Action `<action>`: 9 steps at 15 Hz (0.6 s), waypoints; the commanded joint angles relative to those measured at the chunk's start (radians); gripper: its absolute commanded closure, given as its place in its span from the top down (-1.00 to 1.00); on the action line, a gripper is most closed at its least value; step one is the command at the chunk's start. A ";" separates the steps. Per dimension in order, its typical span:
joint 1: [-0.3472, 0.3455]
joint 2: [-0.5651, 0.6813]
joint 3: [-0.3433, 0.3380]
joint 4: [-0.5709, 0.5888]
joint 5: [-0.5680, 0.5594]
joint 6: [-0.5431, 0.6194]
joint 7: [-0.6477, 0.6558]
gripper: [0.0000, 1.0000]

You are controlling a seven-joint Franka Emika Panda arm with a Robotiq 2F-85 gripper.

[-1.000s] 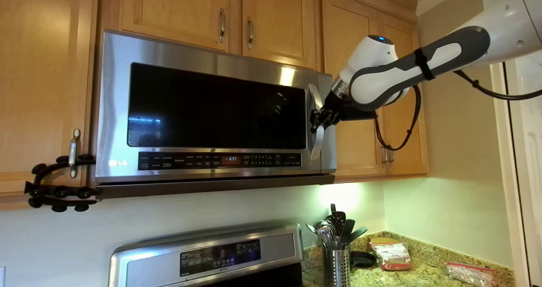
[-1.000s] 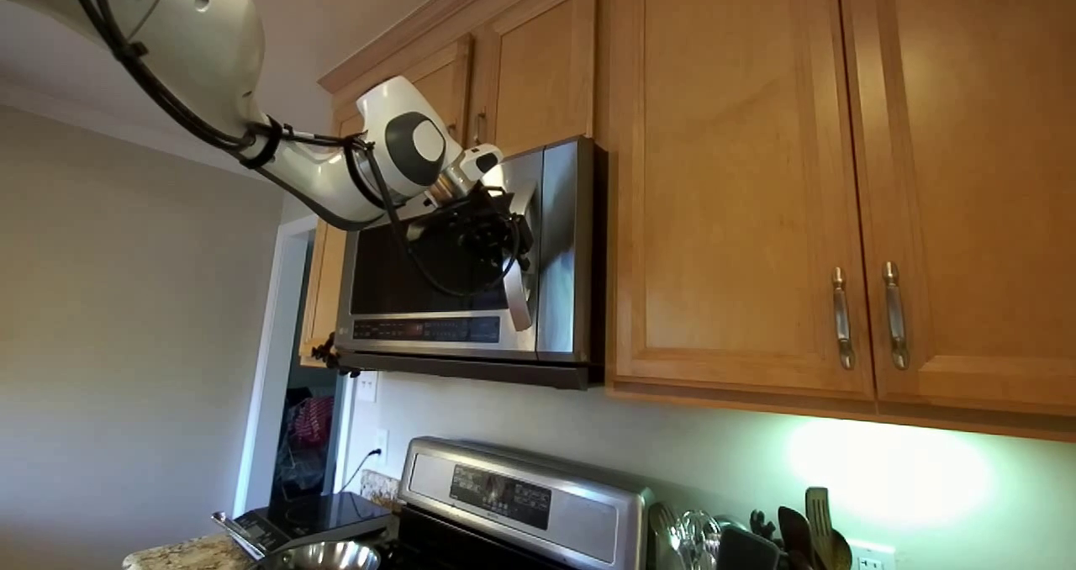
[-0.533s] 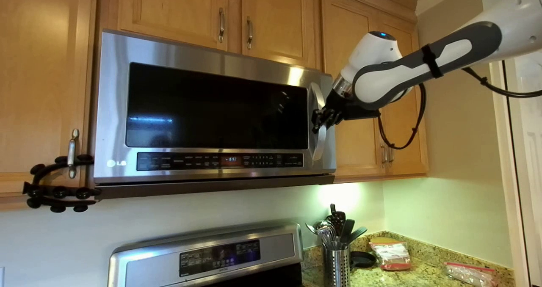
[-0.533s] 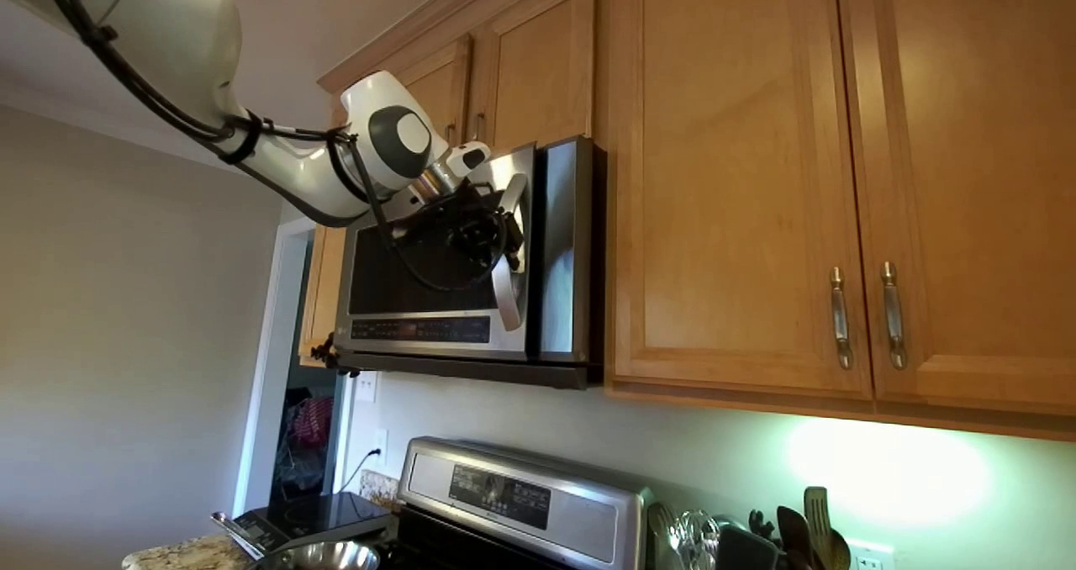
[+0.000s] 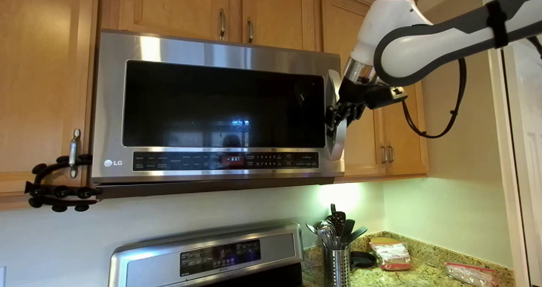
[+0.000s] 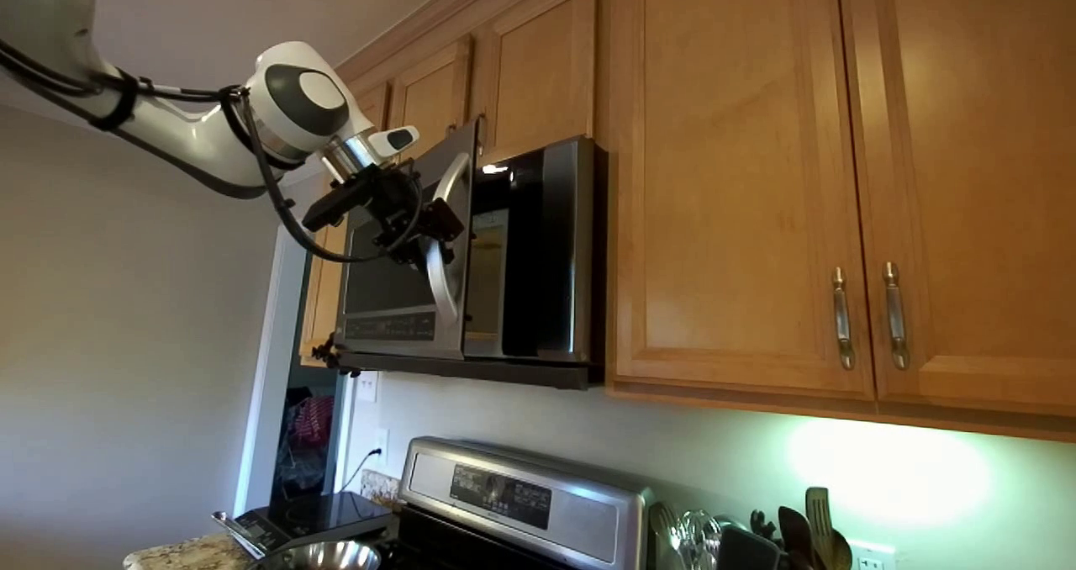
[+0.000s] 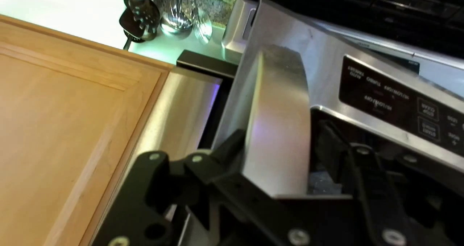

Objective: Open the microwave door

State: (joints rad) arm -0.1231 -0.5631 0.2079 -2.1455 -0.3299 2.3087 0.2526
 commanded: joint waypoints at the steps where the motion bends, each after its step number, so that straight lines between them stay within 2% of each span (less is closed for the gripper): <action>1: 0.054 -0.030 0.012 -0.035 0.030 -0.139 0.003 0.67; 3: 0.080 -0.034 0.003 -0.036 0.058 -0.233 -0.004 0.94; 4: 0.090 -0.034 -0.002 -0.036 0.072 -0.275 -0.004 1.00; 9: 0.116 -0.041 -0.027 -0.035 0.133 -0.455 -0.005 1.00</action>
State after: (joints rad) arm -0.0372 -0.5791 0.2145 -2.1644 -0.2359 1.9300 0.2533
